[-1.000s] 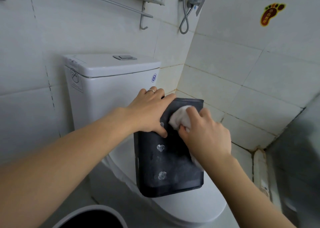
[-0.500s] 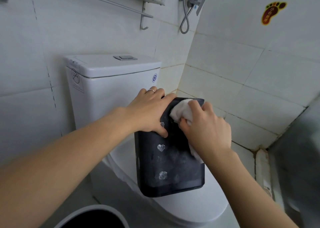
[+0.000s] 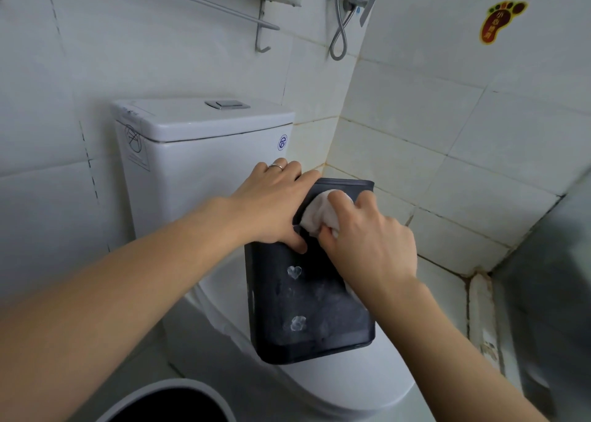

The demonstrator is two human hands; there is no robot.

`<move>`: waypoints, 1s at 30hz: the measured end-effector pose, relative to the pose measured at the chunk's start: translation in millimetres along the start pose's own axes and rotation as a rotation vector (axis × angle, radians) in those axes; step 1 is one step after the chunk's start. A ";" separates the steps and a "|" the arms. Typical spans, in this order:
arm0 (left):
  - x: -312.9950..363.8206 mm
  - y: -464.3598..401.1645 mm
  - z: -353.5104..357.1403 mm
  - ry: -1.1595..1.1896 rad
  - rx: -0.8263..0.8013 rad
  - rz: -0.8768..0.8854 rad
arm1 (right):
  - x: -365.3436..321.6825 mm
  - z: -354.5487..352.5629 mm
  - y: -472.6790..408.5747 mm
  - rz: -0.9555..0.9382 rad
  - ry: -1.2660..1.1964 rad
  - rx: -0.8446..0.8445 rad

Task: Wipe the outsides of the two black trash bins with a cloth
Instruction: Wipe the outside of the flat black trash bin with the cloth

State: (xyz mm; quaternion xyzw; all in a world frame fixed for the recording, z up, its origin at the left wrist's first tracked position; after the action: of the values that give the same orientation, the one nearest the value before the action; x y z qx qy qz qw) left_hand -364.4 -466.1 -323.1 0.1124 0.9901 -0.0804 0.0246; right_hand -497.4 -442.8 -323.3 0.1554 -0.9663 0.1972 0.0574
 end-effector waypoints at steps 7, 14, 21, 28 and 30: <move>-1.4 0.0 1.4 -0.015 -0.003 -0.006 | 36.6 -2.4 -2.2 0.108 -0.034 -0.047; -2.1 -0.5 1.1 -0.007 -0.006 -0.015 | -5.8 -5.5 -2.8 0.009 -0.019 -0.013; -2.1 1.6 1.1 -0.017 0.007 0.006 | 30.6 1.7 -4.8 0.067 -0.041 -0.029; -1.0 0.0 0.5 -0.015 0.001 -0.009 | 5.7 -4.8 -1.2 0.034 -0.010 -0.019; -1.2 0.5 -0.3 -0.011 0.000 -0.010 | -11.1 -6.8 0.2 -0.008 -0.008 0.011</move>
State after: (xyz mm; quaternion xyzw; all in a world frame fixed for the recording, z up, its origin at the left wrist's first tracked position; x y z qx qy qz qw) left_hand -363.1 -465.9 -322.8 0.1068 0.9905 -0.0814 0.0297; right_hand -486.6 -436.9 -319.0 0.1606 -0.9647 0.2016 0.0535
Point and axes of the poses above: each hand's wrist, its own y-axis away from the middle knuckle, its own z-axis out of the palm, x = y × z, the point moved 6 cm from there along -y, towards the middle knuckle, and after that the axes turned 10 degrees about -x, right-handed, at the moved point
